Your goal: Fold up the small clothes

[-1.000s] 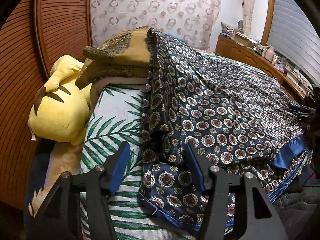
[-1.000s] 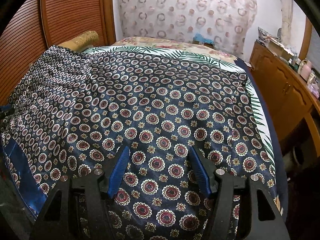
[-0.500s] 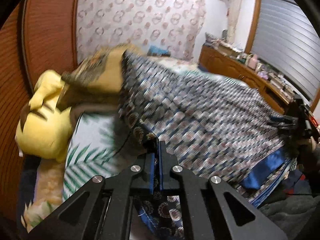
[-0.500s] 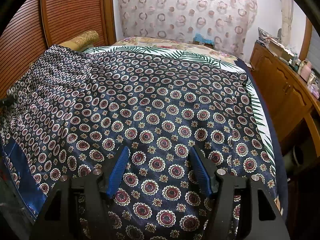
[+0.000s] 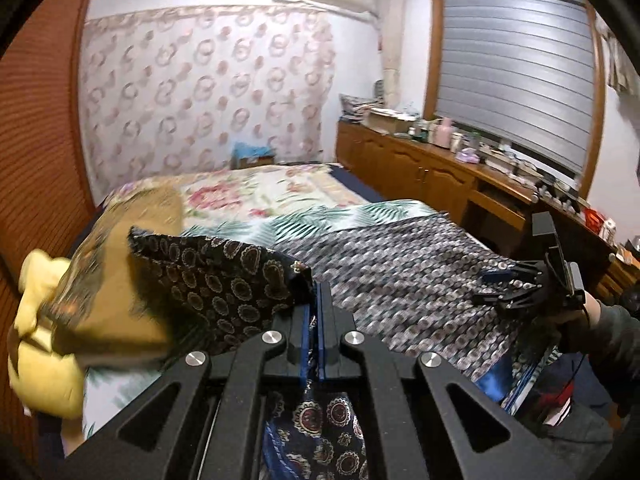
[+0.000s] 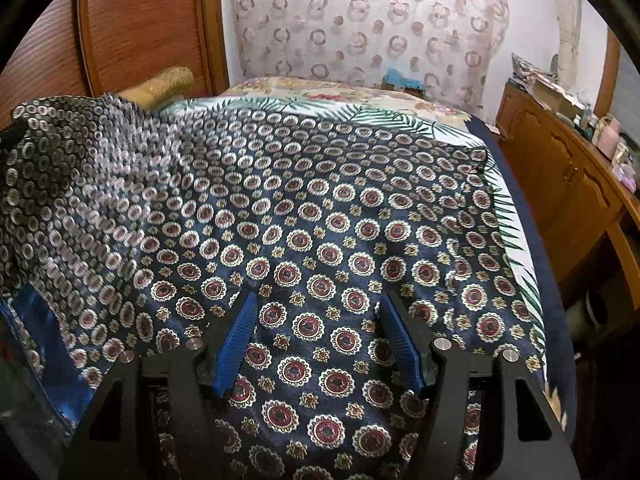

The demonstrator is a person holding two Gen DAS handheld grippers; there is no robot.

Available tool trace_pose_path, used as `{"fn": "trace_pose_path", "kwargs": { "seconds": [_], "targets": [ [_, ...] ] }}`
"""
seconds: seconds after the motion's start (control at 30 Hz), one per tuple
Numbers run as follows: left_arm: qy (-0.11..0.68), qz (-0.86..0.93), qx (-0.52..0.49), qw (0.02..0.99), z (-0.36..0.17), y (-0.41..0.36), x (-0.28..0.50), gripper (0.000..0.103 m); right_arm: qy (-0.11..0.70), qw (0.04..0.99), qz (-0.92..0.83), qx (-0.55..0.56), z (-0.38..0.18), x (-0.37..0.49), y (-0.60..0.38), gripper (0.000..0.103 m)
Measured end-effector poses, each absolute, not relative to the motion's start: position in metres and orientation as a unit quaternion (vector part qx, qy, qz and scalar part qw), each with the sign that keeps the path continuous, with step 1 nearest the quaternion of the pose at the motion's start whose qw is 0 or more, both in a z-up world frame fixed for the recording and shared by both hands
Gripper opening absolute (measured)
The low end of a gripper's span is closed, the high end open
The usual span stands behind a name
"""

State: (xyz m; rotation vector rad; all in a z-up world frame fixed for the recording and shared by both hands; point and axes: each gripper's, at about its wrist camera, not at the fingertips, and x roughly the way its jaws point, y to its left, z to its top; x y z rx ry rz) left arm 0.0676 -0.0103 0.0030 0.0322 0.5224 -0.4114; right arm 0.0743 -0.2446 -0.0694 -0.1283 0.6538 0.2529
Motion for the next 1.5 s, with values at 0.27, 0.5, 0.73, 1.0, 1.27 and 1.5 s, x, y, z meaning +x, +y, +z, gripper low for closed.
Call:
{"fn": "trace_pose_path", "kwargs": {
  "seconds": [0.27, 0.5, 0.73, 1.0, 1.27, 1.5],
  "targets": [
    [0.249, -0.246, 0.035, 0.936, 0.016, -0.052, 0.082, 0.003, 0.298, 0.946, 0.112, -0.061, -0.055, 0.053, -0.257, 0.066],
    [0.239, -0.284, 0.05, 0.927, 0.031, -0.089, 0.085, 0.003, 0.275, 0.954, 0.102, -0.057, -0.041, 0.035, -0.265, 0.066],
    [0.247, -0.318, 0.059, 0.913, 0.029, -0.12, 0.09, 0.003, 0.266, 0.957, 0.099, -0.053, -0.035, 0.022, -0.27, 0.066],
    [0.283, -0.311, 0.064, 0.905, 0.011, -0.13, 0.104, 0.035, 0.271, 0.957, 0.095, -0.042, -0.038, 0.02, -0.28, 0.066],
    [0.292, -0.275, 0.042, 0.915, -0.003, -0.094, 0.102, 0.076, 0.279, 0.953, 0.111, -0.034, -0.039, 0.031, -0.271, 0.066],
    [0.297, -0.223, 0.037, 0.927, -0.016, -0.062, 0.099, 0.076, 0.281, 0.948, 0.143, -0.037, -0.029, 0.063, -0.244, 0.066]
  ]
}}
